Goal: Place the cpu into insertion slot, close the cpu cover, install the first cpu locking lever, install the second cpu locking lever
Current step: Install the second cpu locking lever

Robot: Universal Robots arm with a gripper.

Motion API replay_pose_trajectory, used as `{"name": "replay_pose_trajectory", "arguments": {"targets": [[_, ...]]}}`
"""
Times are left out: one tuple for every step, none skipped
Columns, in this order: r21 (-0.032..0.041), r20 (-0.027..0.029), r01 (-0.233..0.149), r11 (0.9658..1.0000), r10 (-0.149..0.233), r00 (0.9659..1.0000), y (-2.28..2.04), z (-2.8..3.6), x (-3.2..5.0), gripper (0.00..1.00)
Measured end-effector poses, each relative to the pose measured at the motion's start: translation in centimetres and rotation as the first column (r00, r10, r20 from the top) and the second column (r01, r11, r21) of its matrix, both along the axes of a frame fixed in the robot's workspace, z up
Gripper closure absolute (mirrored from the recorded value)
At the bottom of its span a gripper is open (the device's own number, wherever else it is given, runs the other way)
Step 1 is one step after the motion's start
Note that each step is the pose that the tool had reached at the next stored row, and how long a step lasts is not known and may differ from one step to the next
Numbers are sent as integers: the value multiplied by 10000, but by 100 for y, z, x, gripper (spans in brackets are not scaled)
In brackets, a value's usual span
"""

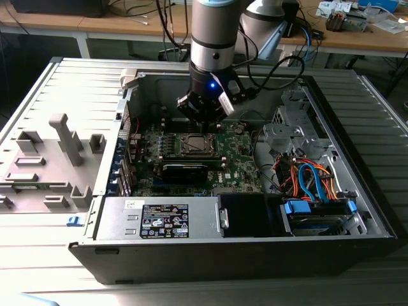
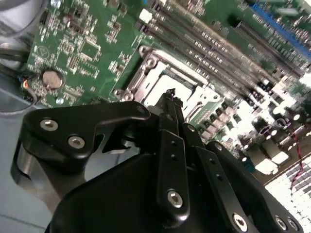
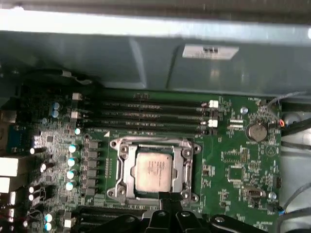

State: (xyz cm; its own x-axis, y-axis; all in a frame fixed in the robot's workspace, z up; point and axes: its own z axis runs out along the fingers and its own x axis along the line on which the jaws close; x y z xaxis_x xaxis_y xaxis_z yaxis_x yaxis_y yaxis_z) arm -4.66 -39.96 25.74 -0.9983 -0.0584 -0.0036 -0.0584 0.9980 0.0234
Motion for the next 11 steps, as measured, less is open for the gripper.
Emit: {"name": "replay_pose_trajectory", "arguments": {"targets": [[30, 0, 4, 10000, -4, 10000, -65, -4, 0, 89], [220, 0, 4, 9998, -4, 10000, -125, -8, 0, 89], [395, 0, 3, 9992, -3, 10000, -169, -9, 0, 89], [500, 0, 3, 9987, -3, 10000, -194, -11, 0, 89], [593, 0, 3, 9982, -3, 10000, -214, -12, 0, 89], [739, -1, 3, 9973, -3, 10000, -235, -12, 0, 89], [930, 1, 4, 9957, -4, 10000, -252, -13, -1, 89], [1110, 0, 4, 9938, -4, 10000, -265, -13, -1, 89], [1314, -1, 3, 9913, -3, 10000, -277, -13, -1, 89], [1584, 0, 4, 9874, -4, 10000, -290, -13, -2, 89], [1767, 0, 4, 9843, -4, 10000, -303, -13, -2, 89]]}}
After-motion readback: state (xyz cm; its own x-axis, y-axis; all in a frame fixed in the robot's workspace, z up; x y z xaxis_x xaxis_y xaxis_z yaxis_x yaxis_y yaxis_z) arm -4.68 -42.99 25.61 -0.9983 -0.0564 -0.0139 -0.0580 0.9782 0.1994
